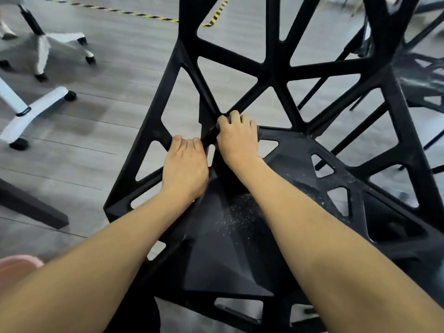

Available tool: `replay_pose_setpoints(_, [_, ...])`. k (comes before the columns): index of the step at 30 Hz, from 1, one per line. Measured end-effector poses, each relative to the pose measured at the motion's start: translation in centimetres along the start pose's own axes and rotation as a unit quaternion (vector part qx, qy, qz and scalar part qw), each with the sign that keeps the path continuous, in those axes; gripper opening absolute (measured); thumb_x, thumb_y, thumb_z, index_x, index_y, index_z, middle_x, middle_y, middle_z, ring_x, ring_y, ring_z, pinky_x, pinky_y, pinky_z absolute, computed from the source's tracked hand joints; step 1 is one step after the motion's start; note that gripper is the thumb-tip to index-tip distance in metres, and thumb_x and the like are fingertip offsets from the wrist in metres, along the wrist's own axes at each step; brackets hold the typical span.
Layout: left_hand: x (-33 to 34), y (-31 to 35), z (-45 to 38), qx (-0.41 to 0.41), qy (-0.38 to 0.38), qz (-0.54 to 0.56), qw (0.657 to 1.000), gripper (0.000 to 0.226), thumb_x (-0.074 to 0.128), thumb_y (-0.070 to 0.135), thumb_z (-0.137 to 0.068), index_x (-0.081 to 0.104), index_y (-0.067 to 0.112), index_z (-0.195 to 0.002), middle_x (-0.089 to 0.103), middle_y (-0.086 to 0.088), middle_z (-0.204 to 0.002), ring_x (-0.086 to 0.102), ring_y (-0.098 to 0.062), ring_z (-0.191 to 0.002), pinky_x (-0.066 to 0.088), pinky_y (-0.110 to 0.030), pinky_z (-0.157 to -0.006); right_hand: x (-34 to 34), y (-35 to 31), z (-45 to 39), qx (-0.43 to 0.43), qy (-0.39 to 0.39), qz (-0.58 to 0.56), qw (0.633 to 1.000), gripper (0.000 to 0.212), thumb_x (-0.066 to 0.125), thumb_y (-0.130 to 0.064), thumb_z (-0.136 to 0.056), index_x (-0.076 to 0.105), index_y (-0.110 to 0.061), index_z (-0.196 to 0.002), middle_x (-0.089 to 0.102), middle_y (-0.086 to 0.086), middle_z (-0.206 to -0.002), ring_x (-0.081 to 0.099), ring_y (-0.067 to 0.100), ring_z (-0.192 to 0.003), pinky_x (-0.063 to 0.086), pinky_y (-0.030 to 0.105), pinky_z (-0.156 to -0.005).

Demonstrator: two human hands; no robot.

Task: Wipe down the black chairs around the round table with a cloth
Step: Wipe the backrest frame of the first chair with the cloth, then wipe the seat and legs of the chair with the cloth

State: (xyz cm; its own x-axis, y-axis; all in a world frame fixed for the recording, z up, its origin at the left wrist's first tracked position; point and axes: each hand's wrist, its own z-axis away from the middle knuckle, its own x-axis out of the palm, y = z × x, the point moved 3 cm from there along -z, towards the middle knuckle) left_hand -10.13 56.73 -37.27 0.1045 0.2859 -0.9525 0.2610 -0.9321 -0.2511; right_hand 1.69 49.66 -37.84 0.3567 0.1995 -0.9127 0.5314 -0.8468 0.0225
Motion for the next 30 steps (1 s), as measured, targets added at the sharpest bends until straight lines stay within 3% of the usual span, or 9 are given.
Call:
replay_pose_setpoints(3, [-0.1, -0.3, 0.0, -0.008, 0.008, 0.008, 1.0, 0.031, 0.034, 0.019, -0.095, 0.057, -0.001, -0.101, 0.061, -0.015, -0.084, 0.058, -0.036, -0.084, 0.035, -0.044, -0.104, -0.4, 1.4, 0.3, -0.029, -0.063, 0.08, 0.994, 0.022, 0.054, -0.013, -0.091, 0.065, -0.013, -0.111, 0.059, 0.01, -0.113, 0.056, 0.036, -0.106, 0.042, 0.046, -0.089])
replay_pose_setpoints(7, [-0.9, -0.2, 0.1, -0.013, 0.002, 0.026, 1.0, 0.039, 0.026, 0.021, -0.095, 0.057, -0.002, -0.1, 0.061, -0.016, -0.083, 0.058, -0.037, -0.084, 0.035, -0.046, -0.107, -1.2, 10.7, 1.7, 0.103, -0.077, 0.156, 0.979, 0.029, 0.051, -0.015, -0.096, 0.06, -0.008, -0.123, 0.056, 0.016, -0.123, 0.051, 0.04, -0.115, 0.04, 0.05, -0.096])
replay_pose_setpoints(10, [-1.9, 0.4, 0.0, -0.009, 0.01, 0.046, 0.999, 0.065, 0.001, 0.023, -0.09, 0.058, -0.005, -0.102, 0.062, -0.019, -0.083, 0.058, -0.039, -0.086, 0.035, -0.047, -0.109, -1.7, 15.1, 2.5, 0.157, -0.095, 0.114, 0.976, 0.034, 0.053, -0.025, -0.098, 0.057, -0.006, -0.126, 0.053, 0.02, -0.129, 0.048, 0.044, -0.119, 0.039, 0.054, -0.099])
replay_pose_setpoints(14, [-2.1, 0.3, 0.3, -0.008, 0.018, 0.063, 0.998, 0.07, -0.005, 0.021, -0.086, 0.058, -0.006, -0.101, 0.061, -0.021, -0.081, 0.057, -0.04, -0.084, 0.036, -0.048, -0.109, -1.3, 12.4, 2.2, 0.179, -0.06, -0.009, 0.982, 0.036, 0.052, -0.027, -0.095, 0.059, -0.007, -0.124, 0.055, 0.022, -0.126, 0.051, 0.044, -0.115, 0.043, 0.051, -0.095])
replay_pose_setpoints(16, [-1.8, 0.2, 0.2, -0.009, 0.026, 0.059, 0.998, 0.063, 0.001, 0.019, -0.087, 0.058, -0.004, -0.1, 0.06, -0.018, -0.08, 0.055, -0.038, -0.082, 0.035, -0.046, -0.108, -0.4, 8.3, 1.4, 0.119, -0.068, -0.067, 0.988, 0.033, 0.052, -0.028, -0.092, 0.061, -0.014, -0.12, 0.058, 0.018, -0.121, 0.054, 0.041, -0.111, 0.047, 0.046, -0.089])
replay_pose_setpoints(18, [-1.1, 0.1, 0.1, -0.009, 0.009, 0.031, 0.999, 0.044, 0.019, 0.017, -0.089, 0.057, 0.0, -0.103, 0.06, -0.013, -0.083, 0.055, -0.034, -0.085, 0.032, -0.043, -0.109, 0.2, 3.2, 0.2, 0.048, -0.077, -0.12, 0.989, 0.031, 0.054, -0.028, -0.09, 0.064, -0.018, -0.117, 0.06, 0.014, -0.117, 0.056, 0.039, -0.107, 0.047, 0.045, -0.087])
replay_pose_setpoints(21, [0.1, -0.5, -0.3, -0.018, 0.002, 0.0, 1.0, 0.028, 0.04, 0.015, -0.087, 0.056, 0.001, -0.106, 0.062, -0.013, -0.086, 0.057, -0.033, -0.089, 0.029, -0.041, -0.108, 0.5, -0.6, -0.4, 0.01, -0.033, -0.177, 0.984, 0.027, 0.058, -0.026, -0.087, 0.065, -0.013, -0.109, 0.06, 0.013, -0.106, 0.057, 0.039, -0.096, 0.045, 0.046, -0.081])
replay_pose_setpoints(26, [0.6, 0.1, -1.1, -0.03, 0.013, 0.012, 0.999, 0.034, 0.03, 0.011, -0.088, 0.056, -0.002, -0.105, 0.06, -0.018, -0.081, 0.056, -0.038, -0.085, 0.033, -0.045, -0.105, 2.0, 2.4, -0.2, 0.004, 0.045, -0.108, 0.993, 0.023, 0.06, -0.02, -0.08, 0.068, -0.014, -0.1, 0.06, 0.011, -0.093, 0.057, 0.036, -0.081, 0.045, 0.044, -0.068])
replay_pose_setpoints(30, [1.2, -0.1, -1.2, -0.039, 0.004, 0.026, 0.999, 0.026, 0.05, 0.008, -0.088, 0.057, -0.003, -0.11, 0.061, -0.019, -0.084, 0.057, -0.039, -0.089, 0.031, -0.045, -0.107, 1.8, 7.9, 1.6, 0.059, 0.06, -0.003, 0.996, 0.033, 0.043, -0.022, -0.076, 0.065, -0.01, -0.098, 0.061, 0.014, -0.091, 0.057, 0.035, -0.079, 0.043, 0.043, -0.068])
